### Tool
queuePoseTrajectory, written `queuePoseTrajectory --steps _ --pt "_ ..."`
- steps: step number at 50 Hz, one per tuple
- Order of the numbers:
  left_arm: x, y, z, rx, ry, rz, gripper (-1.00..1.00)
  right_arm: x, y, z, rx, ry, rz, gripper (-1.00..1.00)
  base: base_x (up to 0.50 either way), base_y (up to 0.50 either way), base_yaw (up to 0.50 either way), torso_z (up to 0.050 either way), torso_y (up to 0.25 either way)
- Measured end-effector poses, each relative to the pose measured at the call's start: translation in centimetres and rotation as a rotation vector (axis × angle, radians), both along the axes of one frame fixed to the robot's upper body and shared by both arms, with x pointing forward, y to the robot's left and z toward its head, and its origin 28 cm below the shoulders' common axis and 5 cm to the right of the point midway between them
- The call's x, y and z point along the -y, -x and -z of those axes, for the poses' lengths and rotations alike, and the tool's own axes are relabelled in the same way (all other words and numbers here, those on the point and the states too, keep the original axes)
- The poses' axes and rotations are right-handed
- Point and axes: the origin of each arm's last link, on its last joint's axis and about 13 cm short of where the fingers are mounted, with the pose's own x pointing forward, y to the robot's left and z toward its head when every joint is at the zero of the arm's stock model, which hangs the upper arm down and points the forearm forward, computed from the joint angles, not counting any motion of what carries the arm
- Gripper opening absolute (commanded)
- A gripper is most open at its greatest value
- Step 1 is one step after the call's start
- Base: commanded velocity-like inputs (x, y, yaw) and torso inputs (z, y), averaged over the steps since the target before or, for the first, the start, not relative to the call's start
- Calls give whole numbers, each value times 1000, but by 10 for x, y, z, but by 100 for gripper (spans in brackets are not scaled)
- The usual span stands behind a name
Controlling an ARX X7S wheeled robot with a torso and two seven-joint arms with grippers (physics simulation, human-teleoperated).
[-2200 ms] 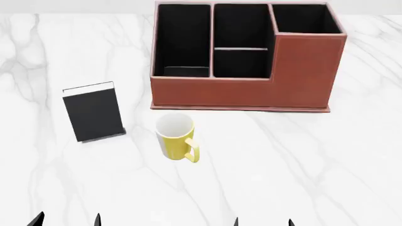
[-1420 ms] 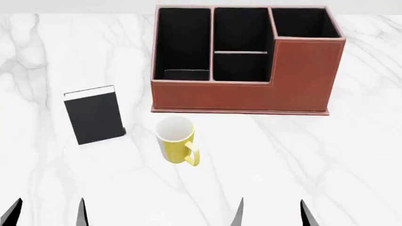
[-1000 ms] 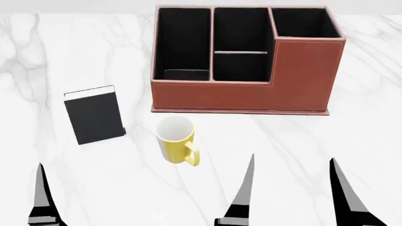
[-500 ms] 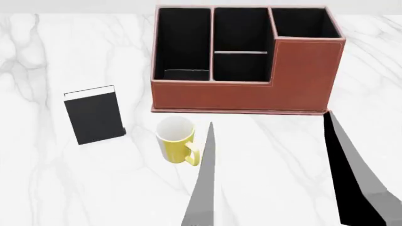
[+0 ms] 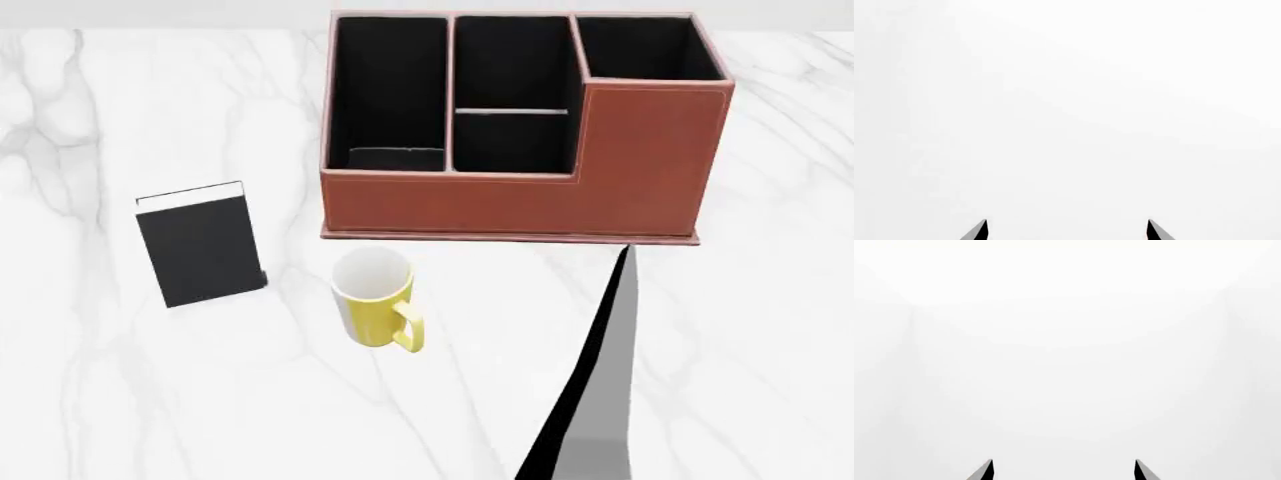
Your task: Pick up the yellow and white mug and place it to the right of the caddy.
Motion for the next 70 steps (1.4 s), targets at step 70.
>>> queuePoseTrajectory --steps 70 --pt "-29 57 3 174 -34 -378 100 -1 3 0 -10 -45 -19 100 -38 -186 0 0 0"
